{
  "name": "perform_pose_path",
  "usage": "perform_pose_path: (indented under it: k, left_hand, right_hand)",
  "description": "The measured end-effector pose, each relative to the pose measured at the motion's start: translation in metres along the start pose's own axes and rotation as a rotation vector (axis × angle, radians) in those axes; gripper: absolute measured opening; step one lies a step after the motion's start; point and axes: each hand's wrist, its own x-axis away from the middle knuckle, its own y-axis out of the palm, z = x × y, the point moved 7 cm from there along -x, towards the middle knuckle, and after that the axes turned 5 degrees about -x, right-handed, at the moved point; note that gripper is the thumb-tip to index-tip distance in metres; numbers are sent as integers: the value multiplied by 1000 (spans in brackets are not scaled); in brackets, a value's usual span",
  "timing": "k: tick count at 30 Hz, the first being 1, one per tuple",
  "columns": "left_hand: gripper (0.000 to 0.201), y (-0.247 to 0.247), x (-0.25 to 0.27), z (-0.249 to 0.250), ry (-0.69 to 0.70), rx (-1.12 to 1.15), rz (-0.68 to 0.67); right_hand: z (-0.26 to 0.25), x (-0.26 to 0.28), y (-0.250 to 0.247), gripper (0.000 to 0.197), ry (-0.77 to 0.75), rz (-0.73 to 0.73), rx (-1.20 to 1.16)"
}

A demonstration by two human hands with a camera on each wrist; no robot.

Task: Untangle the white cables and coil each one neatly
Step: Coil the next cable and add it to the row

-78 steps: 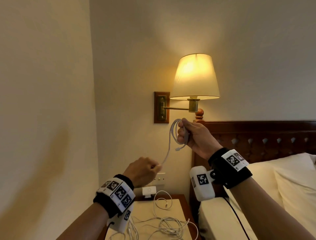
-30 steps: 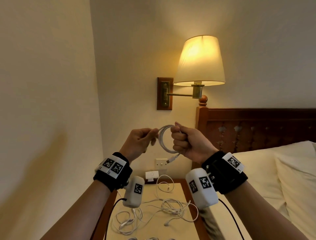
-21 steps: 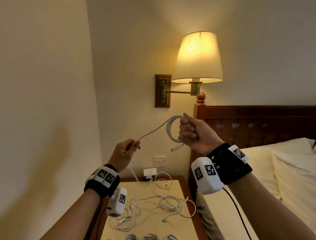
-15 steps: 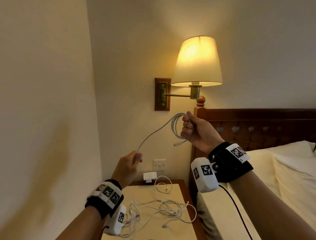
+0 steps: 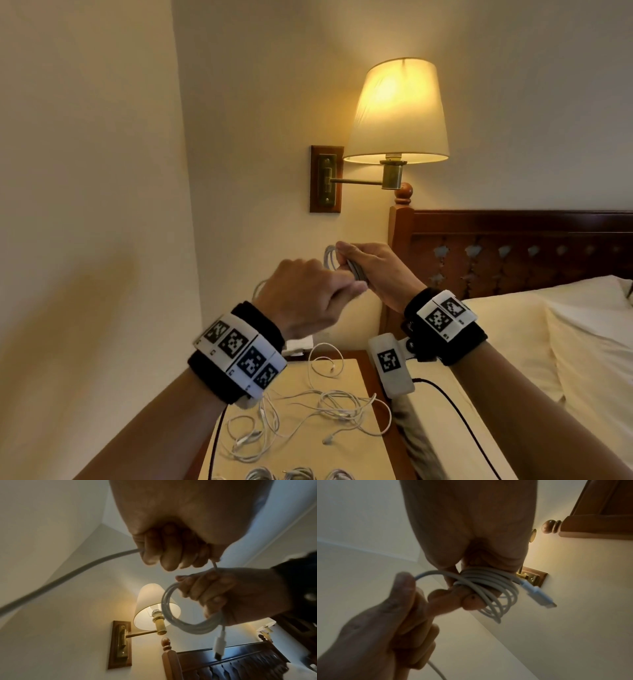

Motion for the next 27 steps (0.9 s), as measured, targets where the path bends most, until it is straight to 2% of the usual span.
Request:
perform_pose_path:
  k: [4,6,7,9,12,15,17,20,23,27]
  left_hand:
    - [45,-10,-4,-26,-82,-19,183]
    - [44,-8,-5,-39,-155,28,228]
    - [44,-4,-5,-46,-199,107,233]
    - [40,6,-3,-58,-297,412,239]
    - [38,26,0,-64,-457,859,112]
    - [22,41,4,-58,-470,1068,-41]
    - [24,44,6,-59,-493,1118,-70]
    - [39,49,7,-59,-556,1194,-109]
    - [41,54,8,-55,-611,1264,-172]
    - [48,55,6,-55,-655,1210,-154]
  right_hand:
    - [3,2,7,36,31,-88,-60]
    - [4,3,9,36,65,-110,-97]
    - [4,4,11,37,77,-122,-109]
    - [5,4,15,38,101,-141,-119]
    - [7,3,17,39,132,-143,-110]
    - [6,0,18,40,140,-161,-74]
    - [4,-2,16,41,144,-159,-22]
    - [1,-5,14,42,151,-128,34]
    - [2,-7,12,42,138,-73,64]
    - [6,-10,13,41,109,6,80]
